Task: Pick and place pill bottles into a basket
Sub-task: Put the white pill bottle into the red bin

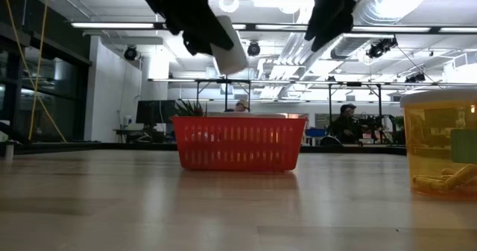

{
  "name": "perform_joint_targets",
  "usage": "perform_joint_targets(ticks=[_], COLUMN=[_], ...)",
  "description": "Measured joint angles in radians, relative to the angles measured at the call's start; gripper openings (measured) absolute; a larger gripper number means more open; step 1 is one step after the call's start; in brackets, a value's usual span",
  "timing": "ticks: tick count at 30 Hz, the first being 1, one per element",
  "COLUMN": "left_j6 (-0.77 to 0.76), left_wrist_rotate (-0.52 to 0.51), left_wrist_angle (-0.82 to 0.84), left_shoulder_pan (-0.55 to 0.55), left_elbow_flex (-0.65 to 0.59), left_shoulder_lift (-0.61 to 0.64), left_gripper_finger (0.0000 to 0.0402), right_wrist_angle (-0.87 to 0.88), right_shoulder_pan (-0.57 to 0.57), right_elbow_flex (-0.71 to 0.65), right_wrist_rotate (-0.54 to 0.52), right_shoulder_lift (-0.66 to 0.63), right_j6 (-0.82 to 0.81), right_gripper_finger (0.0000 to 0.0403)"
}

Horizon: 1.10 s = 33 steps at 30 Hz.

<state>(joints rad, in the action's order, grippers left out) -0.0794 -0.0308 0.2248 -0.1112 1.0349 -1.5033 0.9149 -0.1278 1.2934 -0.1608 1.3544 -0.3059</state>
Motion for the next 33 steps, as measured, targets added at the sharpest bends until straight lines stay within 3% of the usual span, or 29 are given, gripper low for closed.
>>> perform_joint_targets(ticks=[7,15,33], left_j6=[0.000,0.023,0.024], left_wrist_rotate=[0.042,0.115,0.119], left_wrist_angle=[-0.045,0.018,0.010], left_shoulder_pan=[0.000,0.000,0.001], left_elbow_flex=[0.079,0.204,0.203], left_shoulder_lift=[-0.152,-0.282,-0.351], left_gripper_finger=[0.0234,0.0234,0.0234], right_wrist_angle=[-0.075,-0.082,-0.082], right_shoulder_pan=[-0.055,-0.062,-0.062], right_elbow_flex=[0.000,0.000,0.000], right_wrist_rotate=[0.040,0.064,0.064], right_shoulder_lift=[0.000,0.000,0.000], right_j6=[0.036,0.045,0.064], right_gripper_finger=[0.0273,0.0273,0.0273])
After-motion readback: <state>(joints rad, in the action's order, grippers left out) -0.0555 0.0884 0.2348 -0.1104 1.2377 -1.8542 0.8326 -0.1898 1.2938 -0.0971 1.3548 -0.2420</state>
